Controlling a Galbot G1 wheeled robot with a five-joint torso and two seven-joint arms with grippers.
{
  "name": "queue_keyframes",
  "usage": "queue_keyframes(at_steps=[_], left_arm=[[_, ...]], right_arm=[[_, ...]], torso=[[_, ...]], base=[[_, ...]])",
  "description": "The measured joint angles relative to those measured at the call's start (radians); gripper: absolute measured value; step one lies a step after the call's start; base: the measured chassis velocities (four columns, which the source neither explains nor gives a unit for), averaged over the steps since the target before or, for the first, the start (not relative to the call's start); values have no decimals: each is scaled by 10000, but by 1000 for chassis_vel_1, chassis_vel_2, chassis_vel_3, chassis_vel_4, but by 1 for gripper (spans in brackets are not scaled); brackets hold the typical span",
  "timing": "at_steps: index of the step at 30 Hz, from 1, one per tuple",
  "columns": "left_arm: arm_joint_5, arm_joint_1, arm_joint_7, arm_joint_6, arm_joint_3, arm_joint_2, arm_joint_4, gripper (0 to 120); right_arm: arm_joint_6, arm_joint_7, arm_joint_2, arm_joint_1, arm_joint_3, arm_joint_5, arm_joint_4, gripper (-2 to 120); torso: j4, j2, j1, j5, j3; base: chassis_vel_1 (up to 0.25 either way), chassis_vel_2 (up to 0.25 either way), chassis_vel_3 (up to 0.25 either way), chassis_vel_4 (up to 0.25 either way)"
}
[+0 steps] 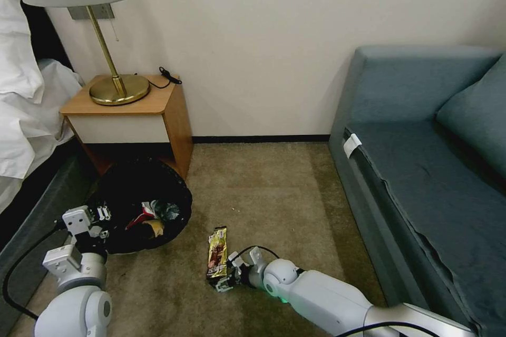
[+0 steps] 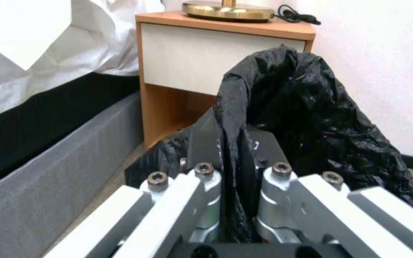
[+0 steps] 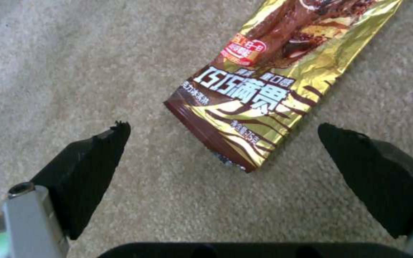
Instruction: Pick up the trash bin, then pick up the garbage on the floor and place it into the trash bin.
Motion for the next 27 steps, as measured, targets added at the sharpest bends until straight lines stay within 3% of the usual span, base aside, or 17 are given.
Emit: queue_keyframes(at_steps=[8, 22, 27], left_arm=[[-20, -27, 0, -19, -11, 25, 58, 5], [-33, -71, 5, -63, -6, 32, 140, 5], [-33, -73, 6, -78, -3, 23, 141, 5]], right_arm=[[74, -77, 81, 20, 26, -42, -199, 96], [124, -232, 151, 4, 40, -171, -324, 62], [131, -256, 146, 3, 44, -174, -326, 58]], torso=[[0, -1, 0, 0, 0], [0, 0, 0, 0, 0], [0, 0, 0, 0, 0]], base=[[0, 0, 0, 0], [0, 0, 0, 0], [0, 0, 0, 0]])
